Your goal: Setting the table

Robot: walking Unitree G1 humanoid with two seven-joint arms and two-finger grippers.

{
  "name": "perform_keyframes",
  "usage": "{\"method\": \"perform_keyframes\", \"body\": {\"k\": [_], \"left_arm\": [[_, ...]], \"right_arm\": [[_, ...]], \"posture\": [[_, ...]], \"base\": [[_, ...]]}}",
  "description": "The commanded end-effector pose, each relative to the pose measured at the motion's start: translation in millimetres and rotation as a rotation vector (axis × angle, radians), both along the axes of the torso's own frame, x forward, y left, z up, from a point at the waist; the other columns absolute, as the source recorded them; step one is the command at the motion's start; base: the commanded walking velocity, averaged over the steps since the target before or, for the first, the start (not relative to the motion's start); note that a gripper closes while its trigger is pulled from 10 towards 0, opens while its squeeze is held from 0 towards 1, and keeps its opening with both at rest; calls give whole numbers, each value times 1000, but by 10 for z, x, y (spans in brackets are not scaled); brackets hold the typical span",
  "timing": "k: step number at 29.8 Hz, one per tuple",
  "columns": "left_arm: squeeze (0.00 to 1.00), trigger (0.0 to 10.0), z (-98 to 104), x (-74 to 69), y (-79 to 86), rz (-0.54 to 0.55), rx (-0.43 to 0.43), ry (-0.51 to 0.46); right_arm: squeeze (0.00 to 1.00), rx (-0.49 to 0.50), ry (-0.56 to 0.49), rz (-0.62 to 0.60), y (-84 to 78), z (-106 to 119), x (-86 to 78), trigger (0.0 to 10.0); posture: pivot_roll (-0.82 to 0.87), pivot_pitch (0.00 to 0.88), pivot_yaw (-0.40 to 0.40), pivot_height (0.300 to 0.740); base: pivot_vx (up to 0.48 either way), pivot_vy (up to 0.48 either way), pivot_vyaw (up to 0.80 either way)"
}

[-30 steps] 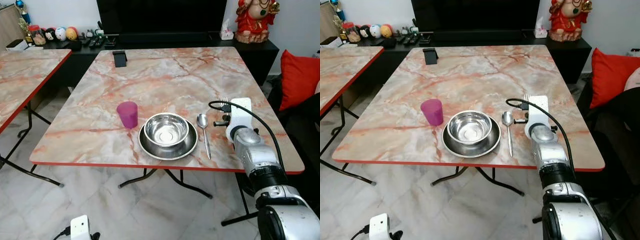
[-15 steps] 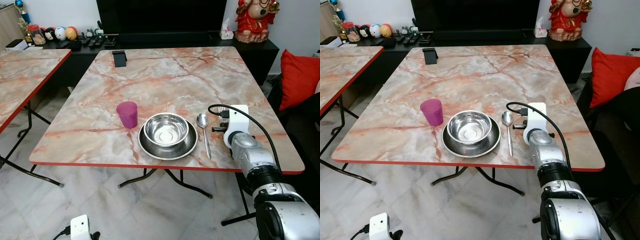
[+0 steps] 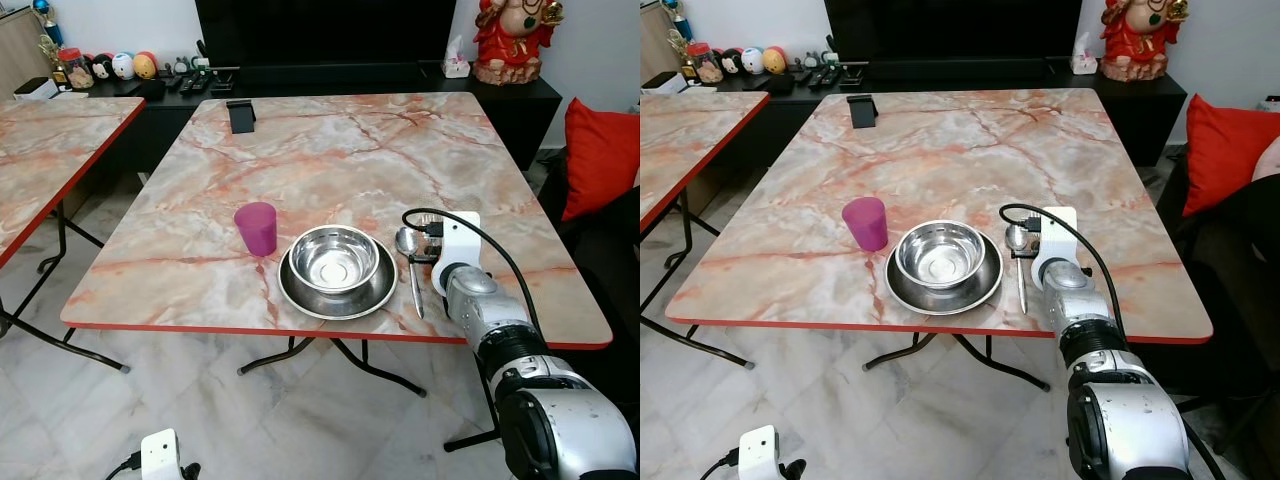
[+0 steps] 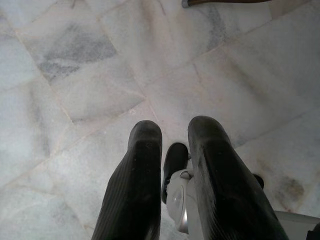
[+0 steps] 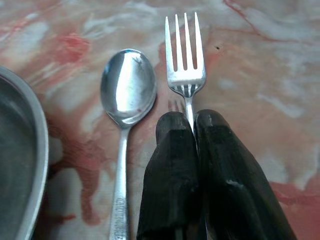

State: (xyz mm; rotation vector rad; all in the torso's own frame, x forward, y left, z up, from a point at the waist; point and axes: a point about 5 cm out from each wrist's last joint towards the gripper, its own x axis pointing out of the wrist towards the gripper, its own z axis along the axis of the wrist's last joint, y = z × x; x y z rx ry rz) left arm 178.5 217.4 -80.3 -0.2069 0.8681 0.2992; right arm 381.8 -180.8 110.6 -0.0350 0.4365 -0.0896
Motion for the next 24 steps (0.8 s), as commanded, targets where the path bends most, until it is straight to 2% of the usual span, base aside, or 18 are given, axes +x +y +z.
{"method": "perform_keyframes", "body": {"k": [1, 3, 8, 14, 24], "left_arm": [[0, 10000, -11, -27, 19, 10, 2, 13], [0, 10000, -11, -27, 20, 10, 2, 14], [0, 10000, -11, -33, 29, 12, 5, 13], [0, 10000, -11, -34, 33, 3, 9, 14], [0, 10000, -10, -31, 30, 2, 6, 11]], "right_arm": [[0, -2, -22, 1, 45, 67, 44, 10000], [0, -7, -26, -4, 44, 71, 48, 10000], [0, 22, -188, -33, 30, 265, 110, 10000], [0, 11, -305, -31, 33, 407, 132, 10000], [0, 19, -315, -52, 54, 325, 86, 10000]], "posture": [[10, 27, 56, 740], [10, 27, 56, 740], [12, 30, 60, 740], [10, 31, 63, 740], [11, 36, 62, 740]], "base": [[0, 0, 0], [0, 0, 0], [0, 0, 0], [0, 0, 0], [0, 0, 0]]}}
